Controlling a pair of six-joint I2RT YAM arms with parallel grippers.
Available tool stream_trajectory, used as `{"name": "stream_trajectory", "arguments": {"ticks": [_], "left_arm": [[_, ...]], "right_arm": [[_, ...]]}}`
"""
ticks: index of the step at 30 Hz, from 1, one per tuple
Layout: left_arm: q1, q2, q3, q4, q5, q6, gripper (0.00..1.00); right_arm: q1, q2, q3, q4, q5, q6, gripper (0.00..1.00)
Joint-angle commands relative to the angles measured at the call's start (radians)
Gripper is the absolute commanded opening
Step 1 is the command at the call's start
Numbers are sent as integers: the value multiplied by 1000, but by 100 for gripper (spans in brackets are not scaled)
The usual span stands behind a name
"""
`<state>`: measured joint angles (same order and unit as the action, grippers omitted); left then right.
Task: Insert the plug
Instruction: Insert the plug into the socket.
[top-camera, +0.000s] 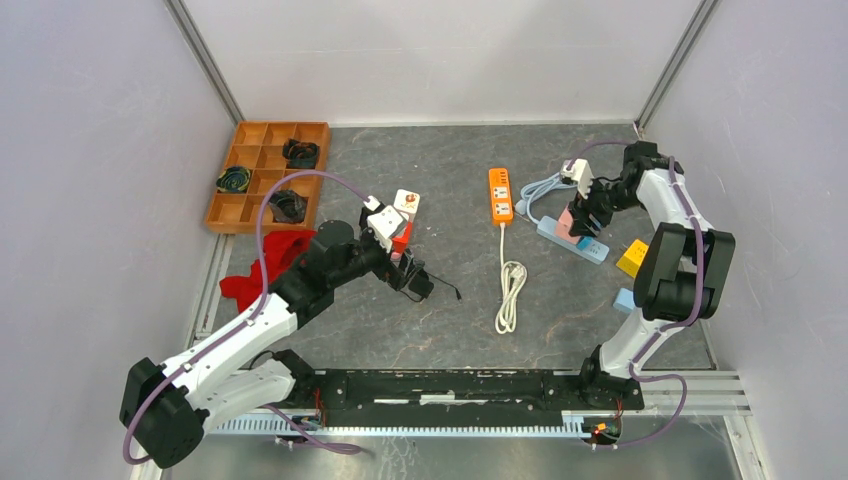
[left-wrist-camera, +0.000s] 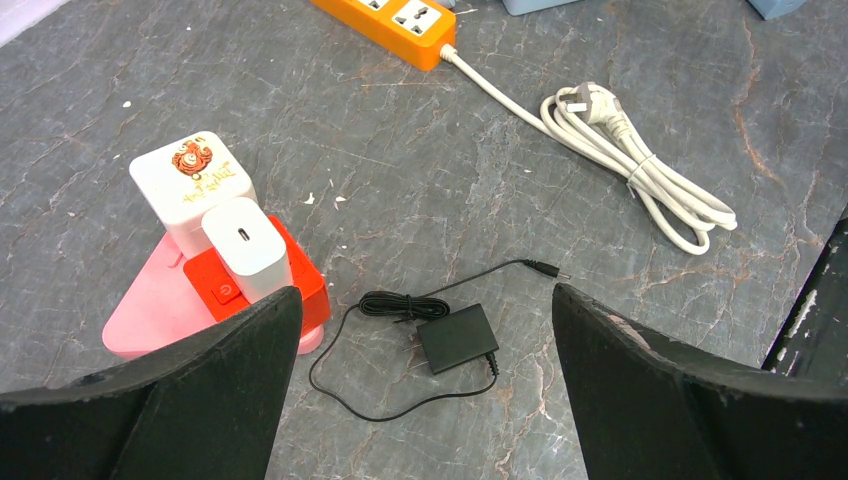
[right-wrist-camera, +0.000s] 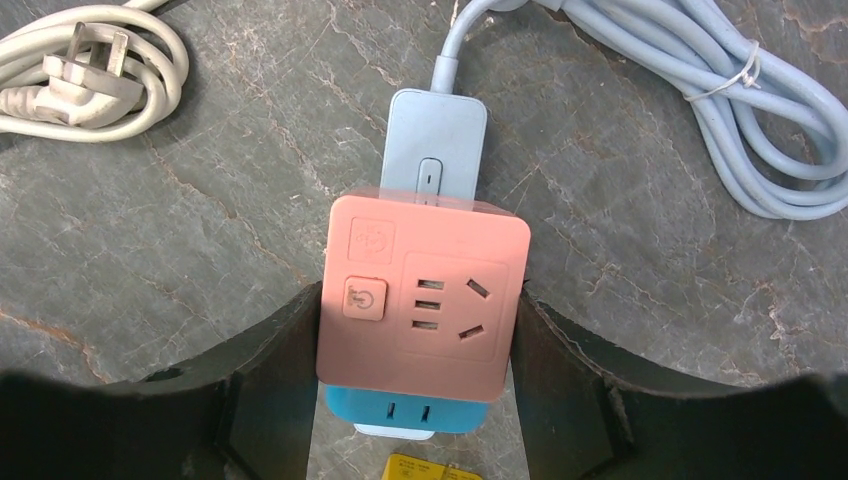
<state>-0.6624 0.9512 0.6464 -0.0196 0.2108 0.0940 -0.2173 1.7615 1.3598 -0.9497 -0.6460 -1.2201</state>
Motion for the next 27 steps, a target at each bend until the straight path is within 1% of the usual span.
{"name": "stream_trajectory", "arguments": {"ticks": [1, 5, 11, 15, 22, 25, 27], "left_arm": [[0, 0, 12, 35, -12, 3, 100], [0, -2, 13, 35, -12, 4, 100], [0, -5, 12, 35, -13, 5, 100], [-1, -3, 13, 35, -13, 4, 100], [0, 3, 13, 40, -12, 3, 100], [0, 10, 14, 39, -11, 4, 100], [-1, 14, 13, 40, -12, 3, 100]], "right_arm": [[-8, -2, -15, 2, -15, -34, 31], [-7, 3, -11, 6, -46, -36, 31], [-10, 21, -30, -2, -43, -34, 34], [-13, 27, -40, 17, -20, -5, 30], [-17, 59, -70, 7, 9, -1, 28], [-18, 73, -96, 12, 70, 5, 26], [-19, 78, -111, 21, 80, 4, 26]]}}
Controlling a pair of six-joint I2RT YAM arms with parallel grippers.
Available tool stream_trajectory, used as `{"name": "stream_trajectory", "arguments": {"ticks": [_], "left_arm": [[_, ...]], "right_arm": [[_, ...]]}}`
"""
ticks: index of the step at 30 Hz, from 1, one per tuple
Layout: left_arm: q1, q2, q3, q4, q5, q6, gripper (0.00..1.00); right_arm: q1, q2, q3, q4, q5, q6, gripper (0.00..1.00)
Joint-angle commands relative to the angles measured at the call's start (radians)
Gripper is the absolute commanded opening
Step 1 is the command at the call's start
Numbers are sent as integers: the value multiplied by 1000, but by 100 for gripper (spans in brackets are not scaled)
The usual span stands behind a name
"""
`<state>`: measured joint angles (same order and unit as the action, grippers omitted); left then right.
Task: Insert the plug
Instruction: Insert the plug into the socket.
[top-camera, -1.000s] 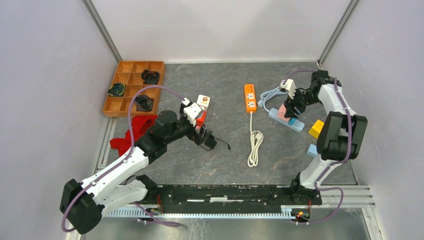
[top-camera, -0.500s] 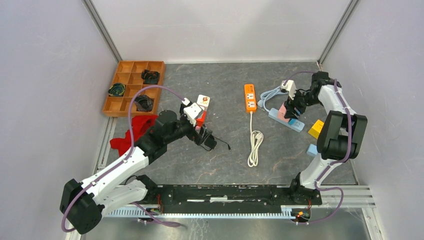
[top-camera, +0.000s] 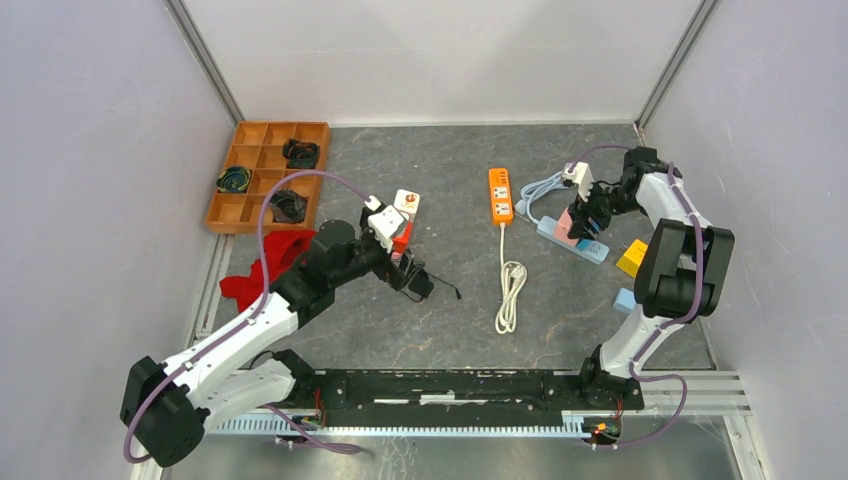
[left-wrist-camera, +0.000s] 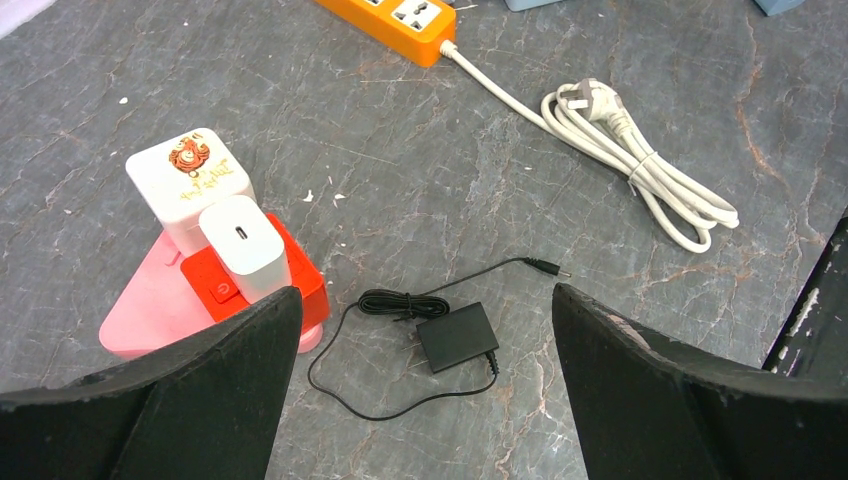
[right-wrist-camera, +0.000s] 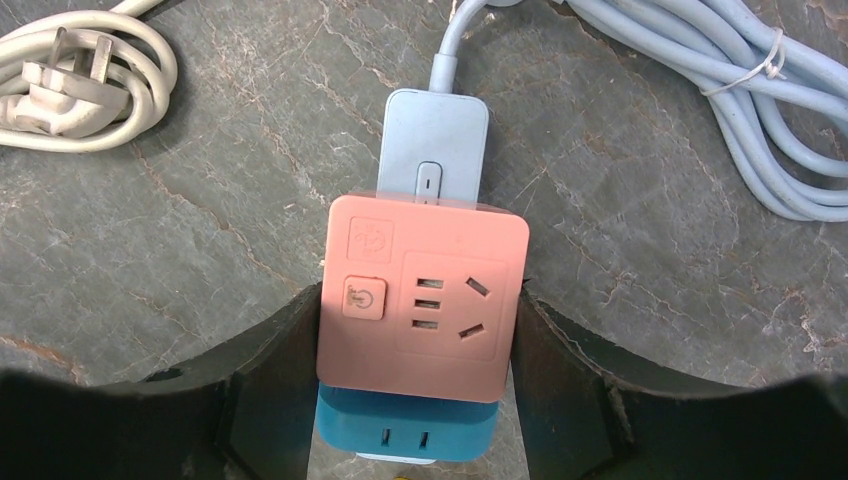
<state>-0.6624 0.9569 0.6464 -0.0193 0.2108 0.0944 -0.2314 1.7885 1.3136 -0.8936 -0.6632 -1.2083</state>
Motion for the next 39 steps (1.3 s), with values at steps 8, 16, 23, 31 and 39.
{"name": "stream_trajectory", "arguments": {"ticks": [8, 16, 23, 31, 39], "left_arm": [[0, 26, 17, 38, -17, 4, 100], [0, 21, 18, 33, -23, 5, 100], [0, 8, 19, 26, -27, 7, 100], [0, -32, 12, 26, -41, 18, 100], [0, -54, 21, 26, -42, 6, 100]], "right_arm": [[-6, 93, -84, -24, 115, 7, 24], [-4, 55, 23, -19, 73, 26, 55], [-3, -32, 58, 72, -13, 56, 77], [6, -146, 23, 205, -115, 171, 94], [28, -264, -51, 506, -20, 733, 66]]}}
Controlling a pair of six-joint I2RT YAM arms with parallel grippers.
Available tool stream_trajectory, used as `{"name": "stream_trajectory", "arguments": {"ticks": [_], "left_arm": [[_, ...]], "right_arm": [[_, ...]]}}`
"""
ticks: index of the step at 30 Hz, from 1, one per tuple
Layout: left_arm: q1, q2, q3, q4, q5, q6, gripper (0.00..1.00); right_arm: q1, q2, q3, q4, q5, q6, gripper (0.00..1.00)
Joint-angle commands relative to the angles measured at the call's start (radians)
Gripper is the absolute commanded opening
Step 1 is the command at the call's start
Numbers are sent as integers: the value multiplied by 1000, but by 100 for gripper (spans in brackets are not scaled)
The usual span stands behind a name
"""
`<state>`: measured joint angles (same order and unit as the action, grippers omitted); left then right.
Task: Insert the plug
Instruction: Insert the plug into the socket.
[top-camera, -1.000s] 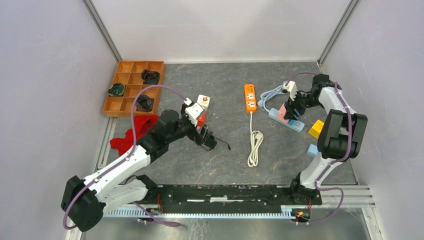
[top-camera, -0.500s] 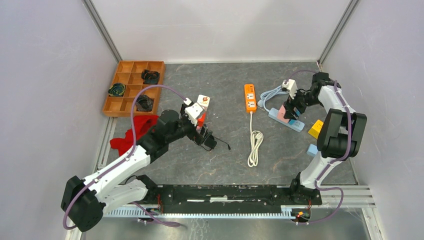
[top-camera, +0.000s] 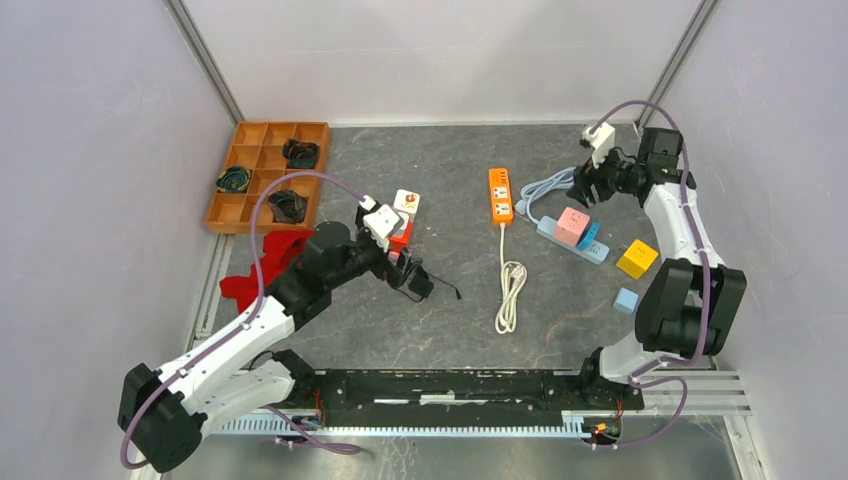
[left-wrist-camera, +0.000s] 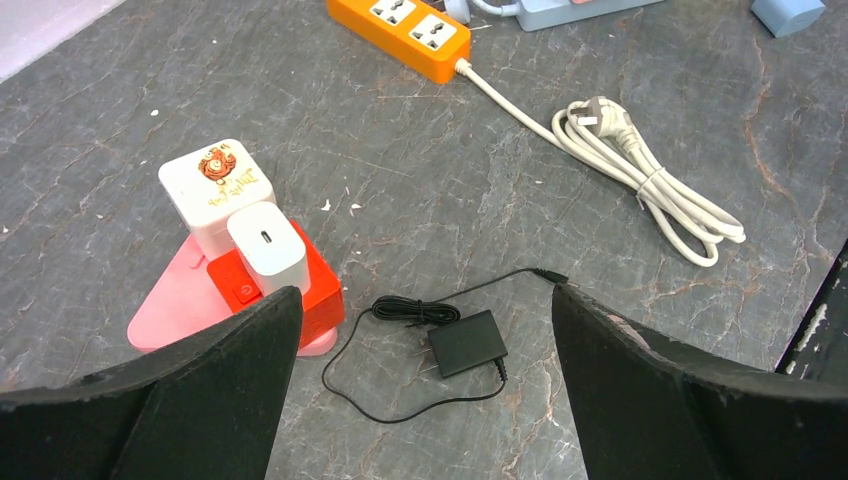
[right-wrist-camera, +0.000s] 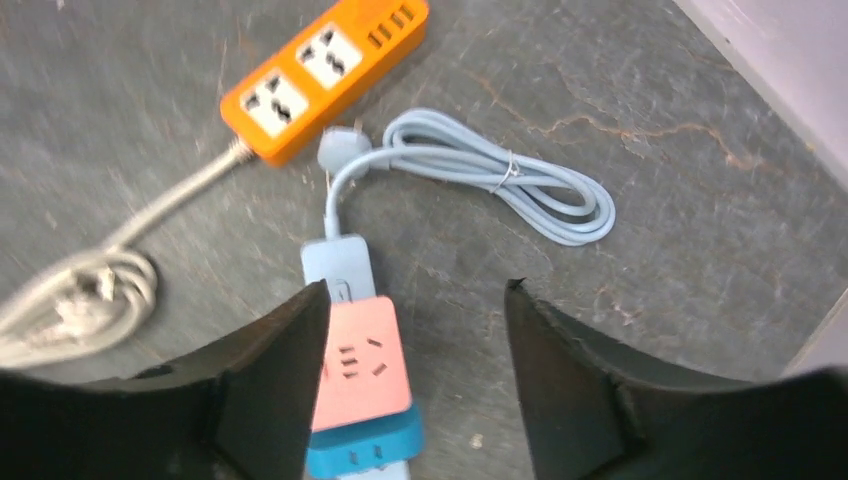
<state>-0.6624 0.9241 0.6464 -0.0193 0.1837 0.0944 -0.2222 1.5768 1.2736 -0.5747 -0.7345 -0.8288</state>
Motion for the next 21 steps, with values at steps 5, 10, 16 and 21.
{"name": "stream_trajectory", "arguments": {"ticks": [5, 10, 16, 21], "left_arm": [[0, -47, 9, 30, -29, -11, 100], [-1, -50, 13, 31, -23, -19, 100], [0, -85, 5, 33, -39, -12, 100], [-1, -87, 5, 31, -46, -11, 100]], "right_arm": [[110, -99, -19, 173, 405, 611, 37], [125, -92, 18, 27, 593, 825, 0], [127, -149, -135, 66, 663, 948, 0], [127, -75, -182, -2, 727, 955, 0]]}}
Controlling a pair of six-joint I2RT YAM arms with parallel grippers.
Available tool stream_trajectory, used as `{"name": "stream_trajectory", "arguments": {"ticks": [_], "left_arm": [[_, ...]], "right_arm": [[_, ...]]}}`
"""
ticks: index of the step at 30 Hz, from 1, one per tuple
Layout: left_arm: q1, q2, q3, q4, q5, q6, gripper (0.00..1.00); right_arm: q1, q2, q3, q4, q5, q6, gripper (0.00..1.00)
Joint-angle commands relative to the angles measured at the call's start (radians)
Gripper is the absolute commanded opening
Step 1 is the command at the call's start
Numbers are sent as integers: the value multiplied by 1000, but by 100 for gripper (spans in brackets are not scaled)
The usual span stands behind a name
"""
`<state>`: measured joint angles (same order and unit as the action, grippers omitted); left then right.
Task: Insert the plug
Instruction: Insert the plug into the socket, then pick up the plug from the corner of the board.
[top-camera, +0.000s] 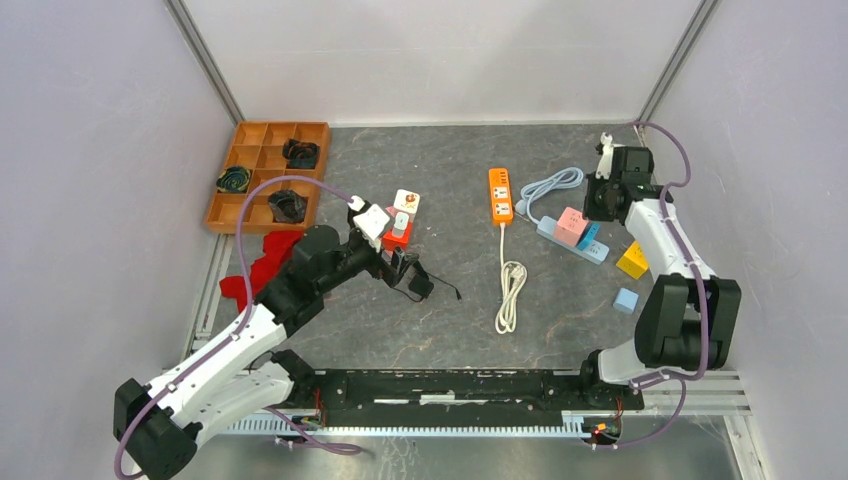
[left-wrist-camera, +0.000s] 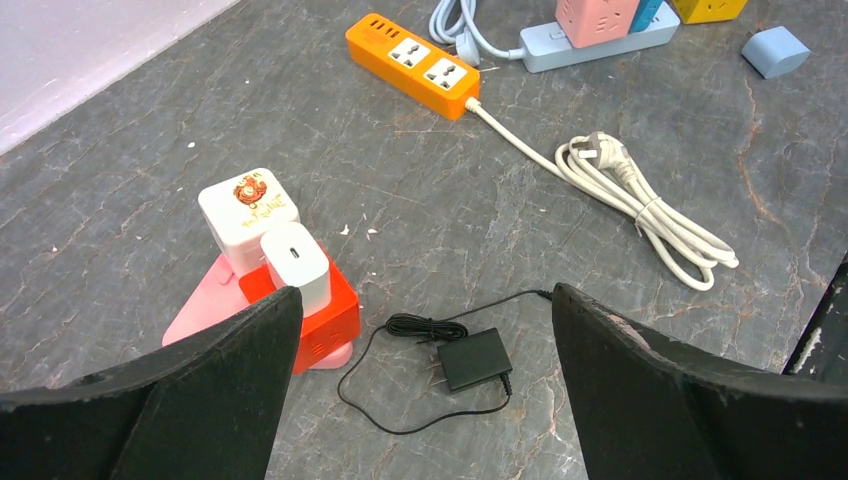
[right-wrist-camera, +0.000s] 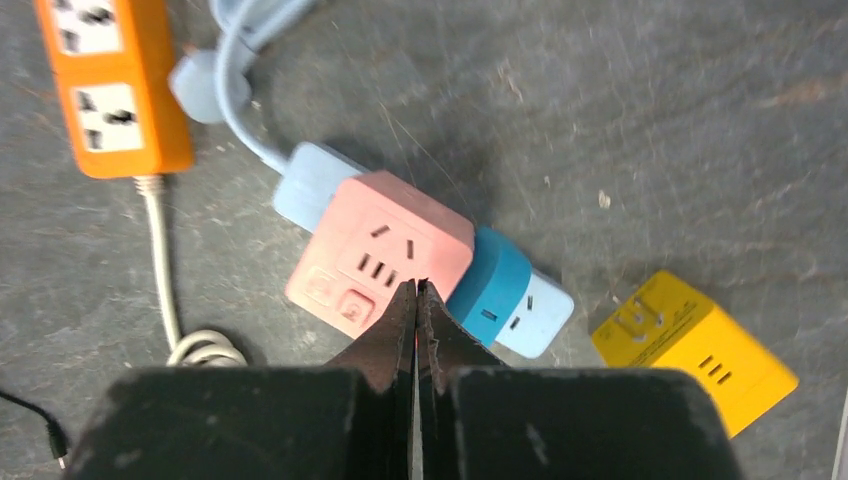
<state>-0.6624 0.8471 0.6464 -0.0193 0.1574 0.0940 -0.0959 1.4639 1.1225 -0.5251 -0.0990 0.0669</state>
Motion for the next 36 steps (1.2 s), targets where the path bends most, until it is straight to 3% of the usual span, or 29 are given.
{"name": "stream_trajectory", "arguments": {"ticks": [1, 8, 18, 24, 31, 36], "left_arm": [[0, -10, 4, 29, -21, -9, 100], [0, -4, 3, 27, -49, -5, 100], [0, -6, 5, 26, -57, -2, 100], [-1, -9, 4, 26, -58, -1, 100], [0, -8, 4, 27, -54, -3, 100], [-2, -10, 1, 26, -62, -2, 100]], "right_arm": [[2, 42, -56, -60, 132, 65, 0], [2, 45, -141, -15, 134, 56, 0], [5, 17, 54, -42, 134, 100, 0], [4, -36, -4, -58, 311, 120, 0], [3, -30, -78, -54, 411, 122, 0], [3, -4, -113, -3, 316, 143, 0]]}}
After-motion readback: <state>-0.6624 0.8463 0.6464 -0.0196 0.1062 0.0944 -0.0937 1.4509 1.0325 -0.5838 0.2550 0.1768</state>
